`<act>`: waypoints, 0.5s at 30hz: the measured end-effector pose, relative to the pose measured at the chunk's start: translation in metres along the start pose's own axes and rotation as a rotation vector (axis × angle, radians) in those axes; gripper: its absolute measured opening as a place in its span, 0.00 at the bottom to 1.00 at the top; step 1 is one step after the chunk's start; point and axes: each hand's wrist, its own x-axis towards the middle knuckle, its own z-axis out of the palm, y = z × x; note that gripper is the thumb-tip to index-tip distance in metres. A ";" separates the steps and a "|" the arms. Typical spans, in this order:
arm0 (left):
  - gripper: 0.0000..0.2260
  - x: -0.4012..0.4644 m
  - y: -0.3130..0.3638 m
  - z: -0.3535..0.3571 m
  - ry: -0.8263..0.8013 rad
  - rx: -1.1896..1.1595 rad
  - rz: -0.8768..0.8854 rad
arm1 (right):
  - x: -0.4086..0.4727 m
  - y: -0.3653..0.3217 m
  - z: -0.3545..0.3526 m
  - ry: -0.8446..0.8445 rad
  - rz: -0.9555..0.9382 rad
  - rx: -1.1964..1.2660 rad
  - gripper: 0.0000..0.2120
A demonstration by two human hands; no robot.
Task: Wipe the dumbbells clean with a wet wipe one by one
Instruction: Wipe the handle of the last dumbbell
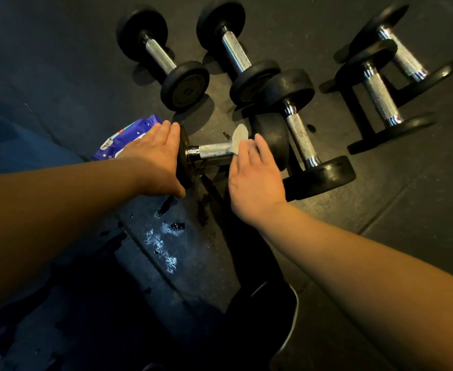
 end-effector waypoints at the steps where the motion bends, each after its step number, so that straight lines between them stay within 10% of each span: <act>1: 0.64 0.000 0.000 0.000 -0.002 0.003 0.000 | 0.002 -0.006 -0.002 0.006 0.002 0.025 0.31; 15: 0.63 0.000 -0.003 -0.003 -0.014 0.022 0.015 | 0.014 -0.003 -0.012 0.029 0.040 0.083 0.27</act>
